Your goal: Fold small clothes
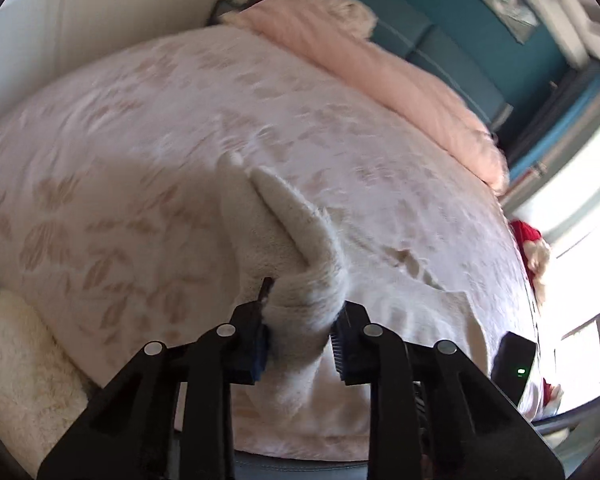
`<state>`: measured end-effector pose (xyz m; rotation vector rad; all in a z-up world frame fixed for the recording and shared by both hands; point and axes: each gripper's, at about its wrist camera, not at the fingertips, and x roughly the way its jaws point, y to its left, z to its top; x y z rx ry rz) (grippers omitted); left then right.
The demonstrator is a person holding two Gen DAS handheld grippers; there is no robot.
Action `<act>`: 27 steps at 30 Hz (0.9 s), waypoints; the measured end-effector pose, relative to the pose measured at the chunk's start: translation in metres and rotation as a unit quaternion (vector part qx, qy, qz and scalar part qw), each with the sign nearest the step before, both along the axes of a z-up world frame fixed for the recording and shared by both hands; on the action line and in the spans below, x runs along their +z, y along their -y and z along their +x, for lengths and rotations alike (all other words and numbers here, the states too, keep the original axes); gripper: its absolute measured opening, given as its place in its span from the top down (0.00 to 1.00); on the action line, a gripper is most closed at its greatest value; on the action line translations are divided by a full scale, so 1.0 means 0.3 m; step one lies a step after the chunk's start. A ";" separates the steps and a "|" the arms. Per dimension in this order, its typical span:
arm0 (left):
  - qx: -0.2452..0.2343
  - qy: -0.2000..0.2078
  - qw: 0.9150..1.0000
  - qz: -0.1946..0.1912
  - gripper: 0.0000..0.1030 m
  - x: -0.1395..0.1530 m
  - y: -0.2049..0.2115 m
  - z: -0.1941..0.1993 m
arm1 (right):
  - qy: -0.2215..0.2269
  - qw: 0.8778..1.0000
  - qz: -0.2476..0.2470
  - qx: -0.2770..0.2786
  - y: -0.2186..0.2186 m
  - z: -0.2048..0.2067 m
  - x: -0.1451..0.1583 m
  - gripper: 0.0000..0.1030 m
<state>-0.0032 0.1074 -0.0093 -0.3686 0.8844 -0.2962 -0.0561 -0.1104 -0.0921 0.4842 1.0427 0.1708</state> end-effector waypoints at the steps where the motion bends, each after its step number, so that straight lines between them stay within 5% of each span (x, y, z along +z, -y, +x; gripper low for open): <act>1: -0.033 0.032 0.999 0.008 0.82 0.067 0.077 -0.018 | 0.011 1.000 0.013 -0.014 0.045 -0.030 0.026 0.83; 3: -0.092 0.069 0.993 0.011 0.84 0.153 0.228 -0.053 | 0.029 0.999 0.012 -0.044 0.146 -0.098 0.077 0.80; 6: -0.170 0.074 0.983 0.007 0.84 0.162 0.452 -0.090 | 0.033 0.995 0.005 -0.096 0.314 -0.202 0.115 0.75; 11: -0.242 0.004 0.969 0.049 0.78 -0.093 0.691 -0.138 | 0.011 0.986 0.002 -0.167 0.507 -0.355 0.097 0.71; 14: -0.244 -0.016 0.968 0.053 0.69 -0.180 0.644 -0.194 | 0.016 0.984 0.012 -0.177 0.537 -0.407 0.103 0.62; 16: -0.247 0.008 0.967 0.058 0.52 -0.167 0.574 -0.238 | 0.024 0.985 0.016 -0.169 0.526 -0.413 0.112 0.47; 19: -0.215 0.039 0.972 0.092 0.23 -0.136 0.448 -0.269 | 0.037 0.987 0.042 -0.150 0.489 -0.384 0.128 0.46; 23: -0.167 -0.006 0.979 0.116 0.22 -0.211 0.337 -0.248 | 0.046 0.988 0.080 -0.120 0.424 -0.282 0.143 0.33; 27: -0.160 -0.036 0.975 0.151 0.22 -0.285 0.346 -0.218 | 0.009 0.993 0.066 -0.096 0.341 -0.194 0.125 0.33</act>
